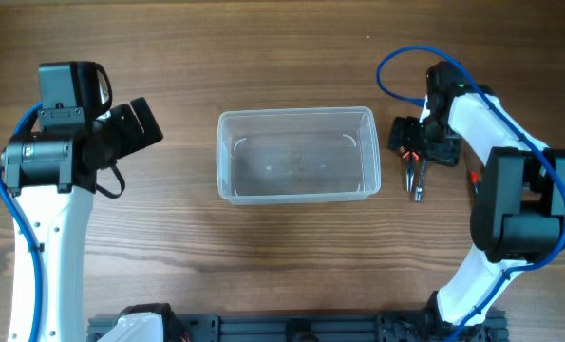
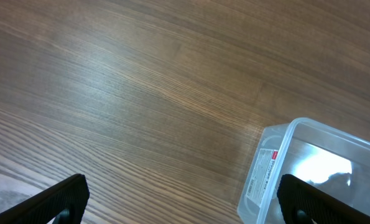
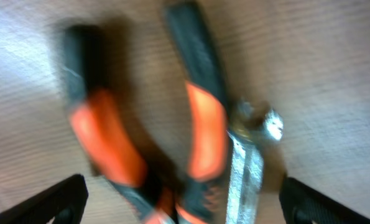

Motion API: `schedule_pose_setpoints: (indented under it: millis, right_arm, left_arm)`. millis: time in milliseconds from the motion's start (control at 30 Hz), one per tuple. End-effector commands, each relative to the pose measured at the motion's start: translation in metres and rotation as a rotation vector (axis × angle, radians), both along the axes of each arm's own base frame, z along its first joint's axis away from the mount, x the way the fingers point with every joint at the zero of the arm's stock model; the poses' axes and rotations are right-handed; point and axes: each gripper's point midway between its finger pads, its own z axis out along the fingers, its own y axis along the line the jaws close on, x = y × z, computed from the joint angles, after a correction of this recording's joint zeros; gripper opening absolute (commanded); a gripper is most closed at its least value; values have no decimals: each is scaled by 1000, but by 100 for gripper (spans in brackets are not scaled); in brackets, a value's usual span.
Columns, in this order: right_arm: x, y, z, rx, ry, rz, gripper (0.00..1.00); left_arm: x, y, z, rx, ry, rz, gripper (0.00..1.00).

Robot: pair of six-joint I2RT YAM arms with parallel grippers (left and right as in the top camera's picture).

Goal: Pack container
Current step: 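Grasp the orange-black pliers with the right gripper and lift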

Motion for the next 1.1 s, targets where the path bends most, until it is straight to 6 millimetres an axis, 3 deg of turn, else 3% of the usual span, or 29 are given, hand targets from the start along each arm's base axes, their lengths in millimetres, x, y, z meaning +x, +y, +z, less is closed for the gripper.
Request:
schedule_pose_setpoints:
  millis: [0,100,200,467,1067]
  right_arm:
    - [34,-16,45,-92,-111,-6,100]
    - [57,-7,92,-54,-225,63,99]
    - [62,11,113,-15,-264,213,100]
    - [52,39,96,-10,-203,404,100]
    - [31,52,18,65,25,414,99]
  left_arm:
    - [3,0,3,-19,-10,16,100]
    - [3,0,3,-20,-10,15,100]
    - [3,0,3,-20,-10,15,100]
    - [3,0,3,-20,-10,15,100]
    - [2,0,3,-20,-5,15,100]
